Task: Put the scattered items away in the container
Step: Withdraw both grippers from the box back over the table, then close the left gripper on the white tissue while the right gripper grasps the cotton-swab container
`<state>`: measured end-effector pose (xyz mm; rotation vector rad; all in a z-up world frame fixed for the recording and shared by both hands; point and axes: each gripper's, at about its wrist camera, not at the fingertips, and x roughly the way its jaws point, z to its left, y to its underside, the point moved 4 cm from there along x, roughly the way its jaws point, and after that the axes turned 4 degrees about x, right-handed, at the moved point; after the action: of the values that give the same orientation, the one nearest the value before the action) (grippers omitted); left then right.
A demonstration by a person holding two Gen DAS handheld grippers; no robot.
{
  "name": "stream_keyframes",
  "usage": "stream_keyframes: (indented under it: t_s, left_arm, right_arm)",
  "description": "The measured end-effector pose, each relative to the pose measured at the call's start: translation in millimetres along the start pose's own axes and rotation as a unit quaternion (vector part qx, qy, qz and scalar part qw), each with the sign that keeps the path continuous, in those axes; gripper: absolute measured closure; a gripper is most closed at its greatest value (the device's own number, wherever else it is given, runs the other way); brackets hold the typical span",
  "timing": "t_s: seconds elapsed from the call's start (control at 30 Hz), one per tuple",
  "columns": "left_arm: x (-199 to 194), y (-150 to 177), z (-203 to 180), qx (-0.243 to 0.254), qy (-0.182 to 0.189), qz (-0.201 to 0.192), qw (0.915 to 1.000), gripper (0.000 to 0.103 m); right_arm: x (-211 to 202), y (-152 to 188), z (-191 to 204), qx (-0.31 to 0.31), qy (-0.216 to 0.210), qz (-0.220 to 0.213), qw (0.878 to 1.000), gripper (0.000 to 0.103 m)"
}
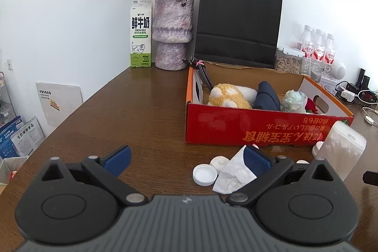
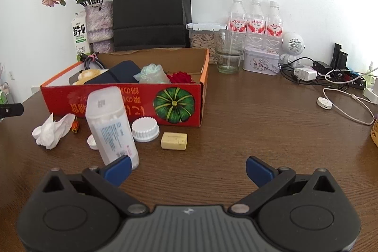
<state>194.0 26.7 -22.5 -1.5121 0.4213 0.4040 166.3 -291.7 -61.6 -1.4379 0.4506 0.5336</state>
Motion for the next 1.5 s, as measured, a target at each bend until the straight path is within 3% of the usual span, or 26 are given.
stream_keyframes:
  t_s: [0.37, 0.67, 1.0, 1.13, 1.3, 1.37, 1.47, 1.5]
  left_arm:
    - [10, 19, -6, 0.015, 0.019, 0.035, 0.9991, 0.0]
    - [33, 19, -29, 0.029, 0.047, 0.064, 0.9964, 0.0]
    - [36, 16, -54, 0.073, 0.052, 0.029, 0.9955, 0.0]
    - [32, 22, -54, 0.062, 0.067, 0.025, 0.9955, 0.009]
    - [33, 23, -53, 0.058, 0.073, 0.024, 0.9954, 0.031]
    - [34, 24, -54, 0.058, 0.075, 0.026, 0.9951, 0.041]
    - [34, 24, -54, 0.057, 0.08, 0.025, 0.9948, 0.047]
    - [33, 24, -54, 0.054, 0.083, 0.024, 0.9948, 0.049]
  right_arm:
    - [11, 13, 23, -0.026, -0.016, 0.026, 0.999, 0.0]
    - [20, -6, 59, -0.045, -0.05, 0.006, 0.998, 0.0]
    - [43, -27, 76, -0.023, -0.058, -0.016, 0.998, 0.0]
    - [43, -23, 77, -0.023, -0.07, -0.025, 0.997, 0.001]
    - [40, -22, 80, -0.036, -0.066, -0.041, 0.996, 0.007]
    - [42, -22, 80, -0.033, -0.068, -0.037, 0.996, 0.016]
    - [43, -20, 81, -0.036, -0.069, -0.032, 0.997, 0.041]
    - [42, -20, 82, -0.038, -0.066, -0.033, 0.997, 0.054]
